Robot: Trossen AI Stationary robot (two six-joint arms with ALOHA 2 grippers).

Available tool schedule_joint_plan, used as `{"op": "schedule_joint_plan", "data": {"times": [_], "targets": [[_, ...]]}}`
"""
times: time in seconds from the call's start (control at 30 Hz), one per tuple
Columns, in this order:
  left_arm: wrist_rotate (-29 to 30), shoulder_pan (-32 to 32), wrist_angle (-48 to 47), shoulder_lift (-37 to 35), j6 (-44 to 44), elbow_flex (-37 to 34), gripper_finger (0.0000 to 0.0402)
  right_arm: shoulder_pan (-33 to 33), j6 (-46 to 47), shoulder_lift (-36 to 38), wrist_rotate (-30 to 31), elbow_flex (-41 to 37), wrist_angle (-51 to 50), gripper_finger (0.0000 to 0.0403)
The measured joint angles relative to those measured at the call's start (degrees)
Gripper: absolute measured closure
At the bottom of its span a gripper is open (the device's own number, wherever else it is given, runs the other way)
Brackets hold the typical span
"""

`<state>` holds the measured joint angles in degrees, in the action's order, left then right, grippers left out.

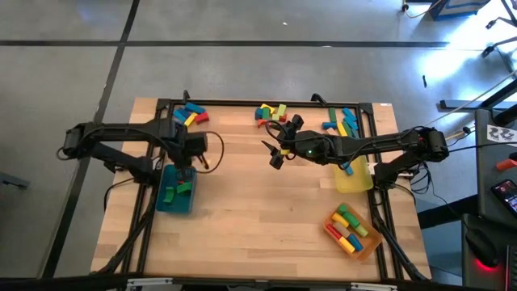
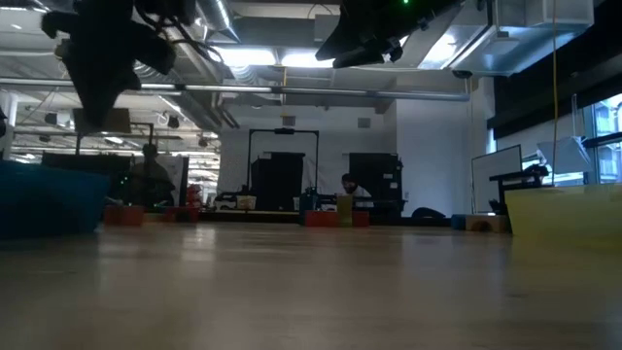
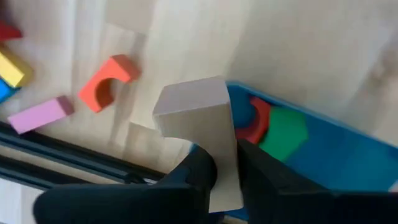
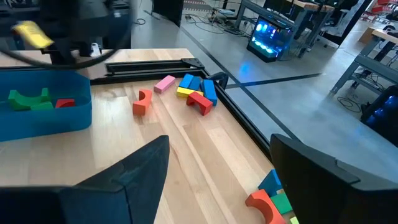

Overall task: Sort blocks by size
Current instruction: Put the brown arch block into the blue bin

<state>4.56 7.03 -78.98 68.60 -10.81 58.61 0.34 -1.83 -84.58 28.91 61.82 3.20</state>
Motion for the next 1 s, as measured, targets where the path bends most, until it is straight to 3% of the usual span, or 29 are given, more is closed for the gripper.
{"op": "schedule_joint_plan", "data": {"times": [0.23,0.43,0.7,1.0], "targets": [[0.0,-9.7,0.2,0.0,-7.8,-0.1,0.0357,0.0,0.0,0.0,0.0,0.0,0.0,0.0123],[0.0,-15.6,0.7,0.0,-13.0,-5.1,0.0348,0.0,0.0,0.0,0.0,0.0,-0.1,0.0123],[-0.5,-18.5,6.4,0.0,-16.2,-12.4,0.0344,0.0,0.0,0.0,0.0,0.0,-0.1,0.0123],[-0.5,-18.7,8.7,0.0,-15.1,-13.4,0.0319,0.0,0.0,0.0,0.0,0.0,0.0,0.0123]]}}
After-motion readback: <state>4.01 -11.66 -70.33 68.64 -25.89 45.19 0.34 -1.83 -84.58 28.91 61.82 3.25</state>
